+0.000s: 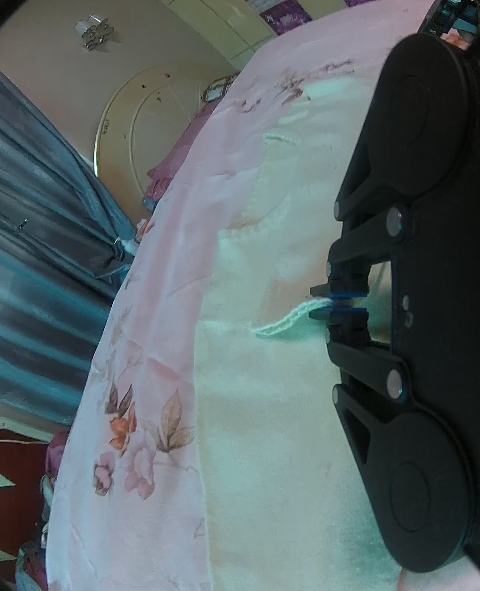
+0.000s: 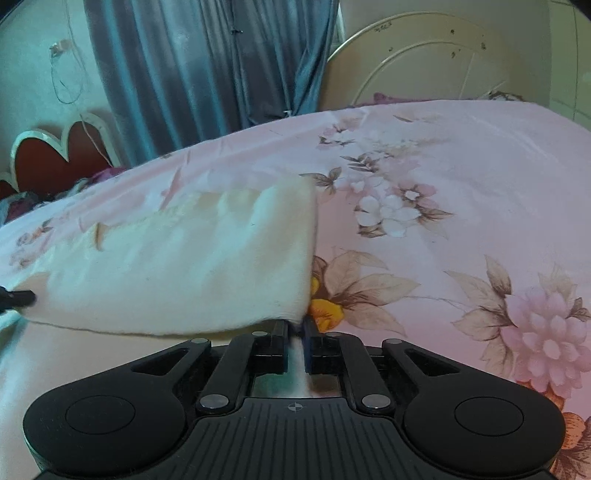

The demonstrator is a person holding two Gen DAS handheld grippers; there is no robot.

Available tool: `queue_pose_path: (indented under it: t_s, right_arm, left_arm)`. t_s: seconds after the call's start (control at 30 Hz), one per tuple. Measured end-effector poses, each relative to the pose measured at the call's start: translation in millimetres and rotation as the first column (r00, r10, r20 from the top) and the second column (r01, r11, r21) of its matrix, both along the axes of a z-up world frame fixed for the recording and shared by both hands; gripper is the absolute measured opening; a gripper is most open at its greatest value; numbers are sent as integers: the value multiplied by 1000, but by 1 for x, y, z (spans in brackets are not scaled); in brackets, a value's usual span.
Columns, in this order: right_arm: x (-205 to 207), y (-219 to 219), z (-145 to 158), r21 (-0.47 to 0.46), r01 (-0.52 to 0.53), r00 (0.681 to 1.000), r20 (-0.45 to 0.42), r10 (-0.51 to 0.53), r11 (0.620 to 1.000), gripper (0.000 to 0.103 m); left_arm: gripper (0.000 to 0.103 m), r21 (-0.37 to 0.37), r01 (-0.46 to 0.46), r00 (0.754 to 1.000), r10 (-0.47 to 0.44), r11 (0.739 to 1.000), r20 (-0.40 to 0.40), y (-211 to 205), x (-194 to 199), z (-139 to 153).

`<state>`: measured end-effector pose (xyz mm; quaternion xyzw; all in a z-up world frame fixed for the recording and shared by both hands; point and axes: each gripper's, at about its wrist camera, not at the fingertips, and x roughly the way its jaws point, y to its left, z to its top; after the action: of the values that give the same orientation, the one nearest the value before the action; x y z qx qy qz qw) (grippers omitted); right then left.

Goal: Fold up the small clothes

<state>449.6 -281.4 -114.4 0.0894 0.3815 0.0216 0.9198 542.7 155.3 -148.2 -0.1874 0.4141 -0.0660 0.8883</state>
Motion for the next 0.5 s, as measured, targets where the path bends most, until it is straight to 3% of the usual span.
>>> queue_pose_path:
  t_s: [0.13,0.3,0.33,0.4,0.47,0.5]
  right_arm:
    - [-4,3,12,-57,-53,998,-23,52,997,6]
    - [-25,1,41,-24,-58,990,129,61,998,6]
    - [-17,5,36,-27,-72,991,113,75,997,6]
    - [5,9,8,-91,-55,998,-38,51,994,5]
    - [3,0,5,-55,-23,999,-38,21,998,6]
    - [1,-3,7,-34,-13,1000,-23,12,999,6]
  left_arm:
    - [5,-4,-2,1000,2,1000,-3,1,1,-4]
    - [4,0,15,1000,-15,1000,3,1,-1,-5]
    - [4,2,16,1000,-16,1000,4,1,-1,-6]
    - [5,-5,11,1000,-11,1000,3,2,-1,-6]
    - [12,2,1,1000,-1,1000,6,3,-3,-3]
    - [26,12,-7,1000,7,1000,17,4,-4,0]
